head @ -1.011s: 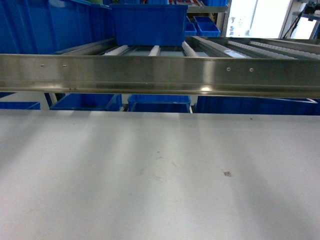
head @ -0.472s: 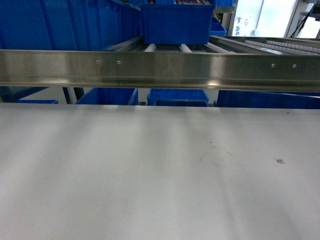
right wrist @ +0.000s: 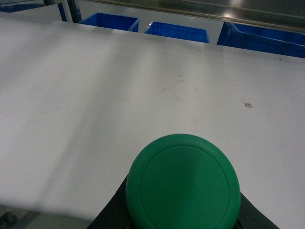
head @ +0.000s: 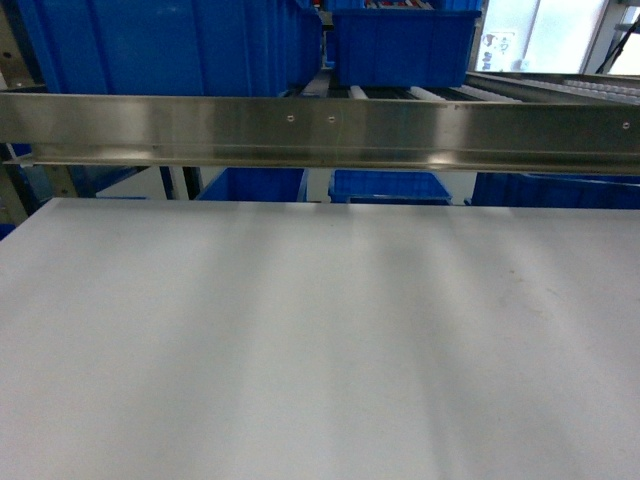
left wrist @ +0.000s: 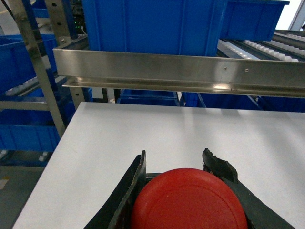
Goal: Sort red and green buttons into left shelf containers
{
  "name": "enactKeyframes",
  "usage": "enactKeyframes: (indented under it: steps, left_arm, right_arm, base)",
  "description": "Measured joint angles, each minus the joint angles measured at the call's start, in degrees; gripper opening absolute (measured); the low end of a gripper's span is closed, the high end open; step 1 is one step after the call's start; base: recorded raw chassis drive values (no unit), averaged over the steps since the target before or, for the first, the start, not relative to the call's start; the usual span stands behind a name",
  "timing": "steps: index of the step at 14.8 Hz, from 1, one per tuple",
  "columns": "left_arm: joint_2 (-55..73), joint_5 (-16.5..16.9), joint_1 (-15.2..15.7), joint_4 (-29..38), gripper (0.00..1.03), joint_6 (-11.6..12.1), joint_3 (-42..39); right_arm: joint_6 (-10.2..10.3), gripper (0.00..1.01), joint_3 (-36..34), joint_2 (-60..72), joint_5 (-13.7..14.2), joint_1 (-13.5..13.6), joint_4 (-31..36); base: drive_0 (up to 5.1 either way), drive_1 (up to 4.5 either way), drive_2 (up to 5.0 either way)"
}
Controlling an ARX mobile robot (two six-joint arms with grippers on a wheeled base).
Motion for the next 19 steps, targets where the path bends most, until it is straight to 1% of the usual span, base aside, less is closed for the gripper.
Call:
enactKeyframes:
  steps: [2,19]
  left_arm:
    - [0.0,-0.07,0.0,-0.15,0.31,0.0,0.0]
    - [0.02,0.04,0.0,-0.09,0.31,0.0,0.0]
  right_arm:
    - [0.0,0.26,0.0,-0.04,0.0,0.0,0.09]
    - [0.0,0.26,0.0,0.07,-0.02,0.0,-0.04]
  base:
    - [-4.9,1.45,3.4]
    - [-4.9,2.43,2.4]
